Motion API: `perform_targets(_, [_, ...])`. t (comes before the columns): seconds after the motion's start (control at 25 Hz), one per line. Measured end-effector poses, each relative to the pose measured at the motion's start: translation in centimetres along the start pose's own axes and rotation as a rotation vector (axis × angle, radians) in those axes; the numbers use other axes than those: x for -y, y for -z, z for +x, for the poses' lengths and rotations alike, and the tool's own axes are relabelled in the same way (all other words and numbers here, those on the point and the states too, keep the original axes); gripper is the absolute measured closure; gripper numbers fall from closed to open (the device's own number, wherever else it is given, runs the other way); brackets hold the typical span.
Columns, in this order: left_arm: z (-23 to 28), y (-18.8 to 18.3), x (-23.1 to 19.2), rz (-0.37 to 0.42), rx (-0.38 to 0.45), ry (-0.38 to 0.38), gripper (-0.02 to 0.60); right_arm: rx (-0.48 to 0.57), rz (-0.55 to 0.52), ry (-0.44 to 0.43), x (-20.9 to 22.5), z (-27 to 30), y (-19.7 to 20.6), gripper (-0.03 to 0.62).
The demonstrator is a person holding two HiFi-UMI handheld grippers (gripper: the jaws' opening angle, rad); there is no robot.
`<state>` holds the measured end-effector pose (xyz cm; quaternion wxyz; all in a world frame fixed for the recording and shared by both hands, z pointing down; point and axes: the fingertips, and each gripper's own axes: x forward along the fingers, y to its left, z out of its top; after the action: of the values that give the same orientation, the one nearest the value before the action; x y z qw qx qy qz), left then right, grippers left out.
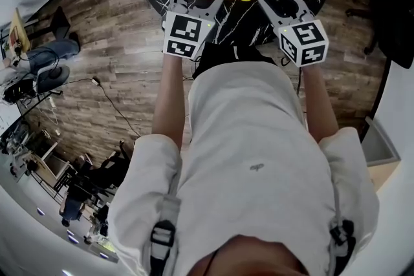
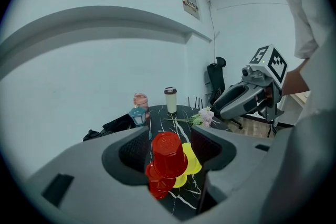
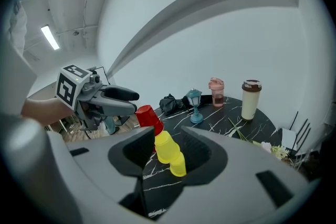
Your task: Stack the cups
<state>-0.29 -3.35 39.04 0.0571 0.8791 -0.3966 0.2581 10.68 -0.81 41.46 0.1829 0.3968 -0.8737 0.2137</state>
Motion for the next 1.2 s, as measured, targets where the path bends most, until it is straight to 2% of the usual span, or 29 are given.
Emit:
perform_targets(0.56, [-2.2, -1.3, 2.0, -0.055, 0.087, -0.004, 0.347, 0.049, -0.047, -0.011, -1.0, -0.3, -2.3, 0.496])
perform_targets(0.92, [-3.5, -3.0, 2.2, -0.087, 0.154, -0.019, 0.397, 0.101, -0.059, -0.009, -1.8, -0.6, -4.1, 0.589])
perform_targets(1.2, [-4.1, -3.8, 2.1, -0.102, 0.188, -0.025, 0.454, 0.152, -0.066, -0.005, -2.1, -1.3, -5.8, 0.589])
